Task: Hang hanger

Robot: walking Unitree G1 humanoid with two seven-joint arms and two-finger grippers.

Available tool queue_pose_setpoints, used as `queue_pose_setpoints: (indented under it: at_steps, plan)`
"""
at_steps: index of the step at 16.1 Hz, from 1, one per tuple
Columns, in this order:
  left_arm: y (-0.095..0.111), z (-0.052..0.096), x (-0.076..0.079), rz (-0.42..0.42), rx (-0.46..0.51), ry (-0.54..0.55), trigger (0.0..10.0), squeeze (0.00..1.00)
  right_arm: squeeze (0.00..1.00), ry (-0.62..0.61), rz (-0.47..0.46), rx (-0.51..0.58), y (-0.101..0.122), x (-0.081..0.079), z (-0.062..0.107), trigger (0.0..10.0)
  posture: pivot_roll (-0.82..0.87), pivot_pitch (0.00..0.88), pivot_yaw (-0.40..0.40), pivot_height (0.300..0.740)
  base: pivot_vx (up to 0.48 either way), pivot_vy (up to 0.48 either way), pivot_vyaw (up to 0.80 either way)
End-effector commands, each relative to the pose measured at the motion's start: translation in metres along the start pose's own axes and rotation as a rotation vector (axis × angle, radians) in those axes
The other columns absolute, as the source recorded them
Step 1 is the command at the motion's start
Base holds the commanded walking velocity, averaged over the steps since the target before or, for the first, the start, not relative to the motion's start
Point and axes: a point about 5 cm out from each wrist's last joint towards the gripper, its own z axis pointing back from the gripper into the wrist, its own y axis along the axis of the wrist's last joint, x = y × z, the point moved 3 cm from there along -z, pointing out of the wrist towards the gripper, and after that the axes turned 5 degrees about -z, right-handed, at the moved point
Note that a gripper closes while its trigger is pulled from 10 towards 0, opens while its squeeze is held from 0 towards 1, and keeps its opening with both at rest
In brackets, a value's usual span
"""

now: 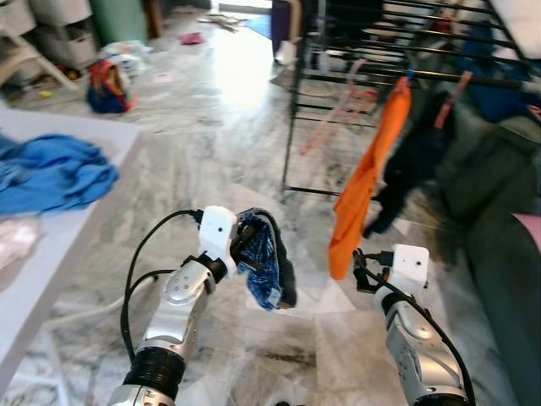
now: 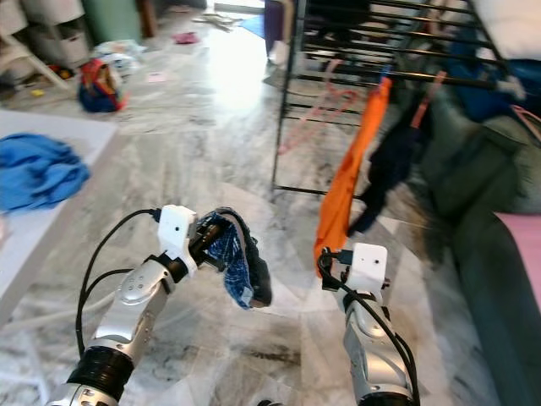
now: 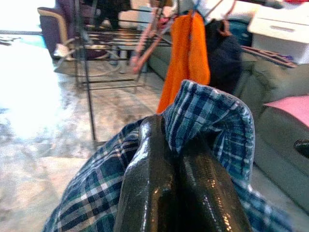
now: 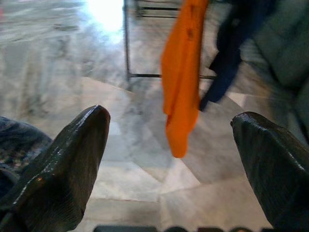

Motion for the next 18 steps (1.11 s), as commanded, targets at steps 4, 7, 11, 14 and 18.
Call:
queue_pose_setpoints:
  at_steps: [4, 7, 11, 14, 18]
  plan:
    - [0.001, 0.000, -0.008, -0.013, 0.003, 0.082, 10.0, 0.00, 0.00, -0.004, 0.006, 0.017, 0.003, 0.001, 0.001, 10.0, 0.01, 0.144, -0.060, 0.740, 0.000, 0.000, 0.00]
    - [0.003, -0.002, -0.010, -0.007, 0.001, 0.097, 10.0, 0.00, 0.00, -0.010, 0.012, 0.028, 0.005, 0.000, 0.000, 10.0, 0.01, 0.141, -0.053, 0.740, 0.000, 0.000, 0.00]
    - [-0.008, 0.004, -0.009, -0.052, -0.035, 0.070, 10.0, 0.00, 0.00, 0.008, -0.013, 0.044, 0.007, -0.004, 0.001, 10.0, 0.01, 0.141, -0.045, 0.740, 0.000, 0.000, 0.00]
    - [-0.013, 0.006, -0.010, -0.034, -0.042, 0.076, 10.0, 0.00, 0.00, 0.032, 0.006, 0.056, 0.008, -0.007, 0.002, 10.0, 0.01, 0.144, -0.049, 0.740, 0.000, 0.000, 0.00]
    - [-0.015, 0.005, -0.004, -0.019, -0.038, 0.063, 10.0, 0.00, 0.00, 0.041, 0.015, 0.076, 0.014, -0.007, 0.001, 10.0, 0.00, 0.140, -0.057, 0.740, 0.291, 0.000, 0.00]
